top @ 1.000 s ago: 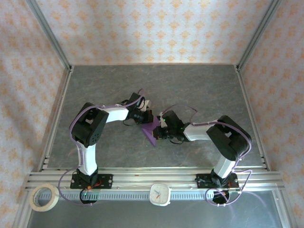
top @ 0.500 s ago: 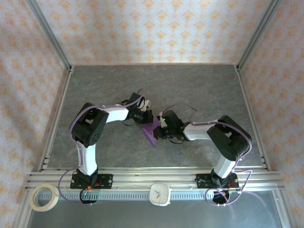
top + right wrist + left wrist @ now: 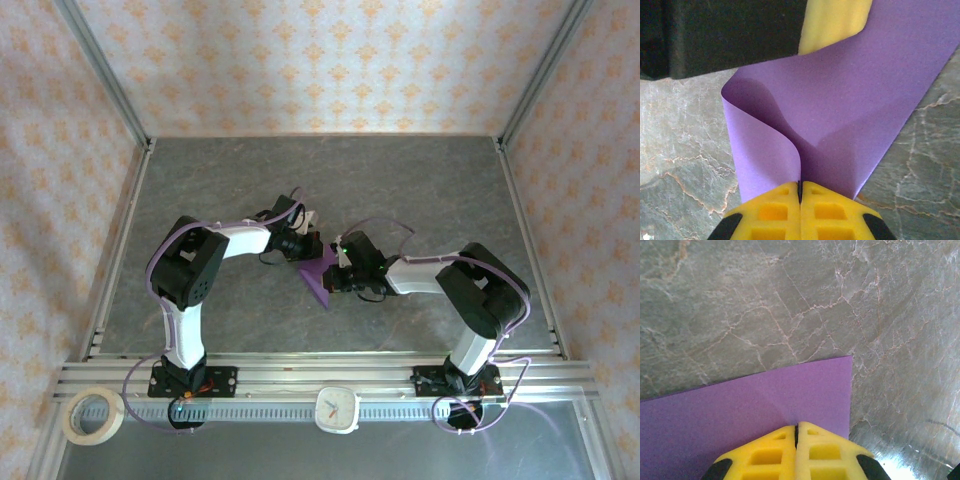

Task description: Fold a paper plane with a square sheet of paper (pick it up from the middle)

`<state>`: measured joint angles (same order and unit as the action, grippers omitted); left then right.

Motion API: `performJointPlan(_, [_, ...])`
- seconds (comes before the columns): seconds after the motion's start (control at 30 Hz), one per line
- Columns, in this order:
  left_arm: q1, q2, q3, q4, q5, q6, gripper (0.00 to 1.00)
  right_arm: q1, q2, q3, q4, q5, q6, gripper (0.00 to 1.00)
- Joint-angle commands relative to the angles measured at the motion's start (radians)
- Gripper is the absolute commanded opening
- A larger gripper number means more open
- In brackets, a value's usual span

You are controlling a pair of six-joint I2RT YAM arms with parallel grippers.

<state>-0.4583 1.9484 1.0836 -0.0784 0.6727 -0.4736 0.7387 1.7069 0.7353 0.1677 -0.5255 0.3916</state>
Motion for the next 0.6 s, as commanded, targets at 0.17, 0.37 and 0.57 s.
performJointPlan(0.17, [-0.013,0.043,-0.034,-0.062,-0.071,-0.008,0.03,-0.003,-0.030,0.024,-0.040,0.045,-0.017,0.02])
performJointPlan(0.37, [-0.012,0.044,-0.034,-0.061,-0.072,-0.008,0.03,-0.004,-0.038,0.029,-0.060,0.042,-0.024,0.02])
performJointPlan(0.57, [-0.013,0.044,-0.033,-0.061,-0.073,-0.009,0.03,-0.004,-0.053,0.029,-0.064,0.042,-0.022,0.02])
